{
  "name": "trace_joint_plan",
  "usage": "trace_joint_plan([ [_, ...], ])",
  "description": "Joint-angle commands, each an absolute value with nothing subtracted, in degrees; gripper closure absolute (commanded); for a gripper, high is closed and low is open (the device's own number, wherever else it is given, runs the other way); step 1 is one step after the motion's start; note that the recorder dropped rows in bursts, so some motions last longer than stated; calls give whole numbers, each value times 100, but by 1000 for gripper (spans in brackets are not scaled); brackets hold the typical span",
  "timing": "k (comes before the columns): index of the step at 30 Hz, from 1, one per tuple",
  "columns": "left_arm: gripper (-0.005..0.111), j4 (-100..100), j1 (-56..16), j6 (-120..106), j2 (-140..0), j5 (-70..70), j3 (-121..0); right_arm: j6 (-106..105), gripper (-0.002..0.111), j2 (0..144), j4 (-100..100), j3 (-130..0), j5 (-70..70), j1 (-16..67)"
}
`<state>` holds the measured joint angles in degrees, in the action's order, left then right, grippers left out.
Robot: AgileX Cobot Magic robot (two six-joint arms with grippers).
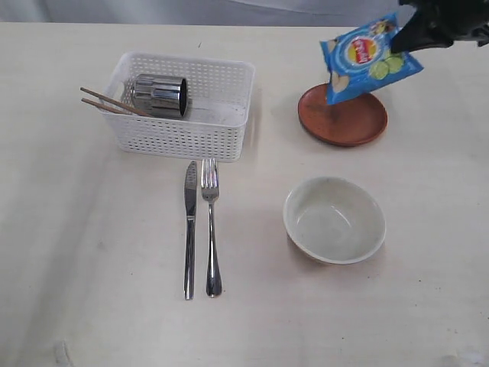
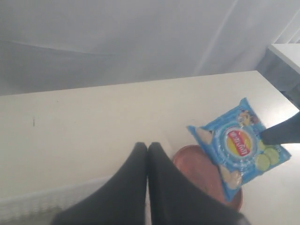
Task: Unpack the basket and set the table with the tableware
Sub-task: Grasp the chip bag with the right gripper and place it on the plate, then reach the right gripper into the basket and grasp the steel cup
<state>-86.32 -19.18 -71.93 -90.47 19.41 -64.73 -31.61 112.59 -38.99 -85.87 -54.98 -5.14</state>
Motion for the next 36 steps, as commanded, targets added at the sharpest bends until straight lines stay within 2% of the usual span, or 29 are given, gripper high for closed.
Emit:
trace_joint_plan([
  [1,107,-8526,-1892,-7213,-8996,1988,-6436,-2773,108,11622,-3633,-8591,-5188,-70],
  [9,107,-8526,-1892,-7213,-8996,1988,-6436,-2414,108,11939,-3282,-8591,-5149,12],
  [11,107,-8526,-1892,-7213,-8996,1988,-6436,-2347,105,11962,-3065,-8591,-5132,12],
  [14,107,-8526,-1892,-7213,-8996,1988,-6436,-2232,88,11962,-2887,-8591,-5061,12],
  [17,107,-8526,-1892,-7213,-8996,1988,-6436,-2232,60,11962,-2874,-8591,-5101,12],
  [20,107,-8439,-1892,-7213,-8996,1951,-6436,-2171,46,11937,-2874,-8602,-5125,12],
  [24,107,-7849,-1763,-6756,-9007,1888,-6436,-2131,46,11797,-2874,-8801,-5293,12],
  [30,107,-6593,-947,-5096,-9007,2004,-6436,-1916,46,11331,-3150,-9350,-5361,143],
  [36,107,-5900,-240,-4766,-9143,2998,-6436,-2383,46,11268,-3567,-10036,-5885,1136],
])
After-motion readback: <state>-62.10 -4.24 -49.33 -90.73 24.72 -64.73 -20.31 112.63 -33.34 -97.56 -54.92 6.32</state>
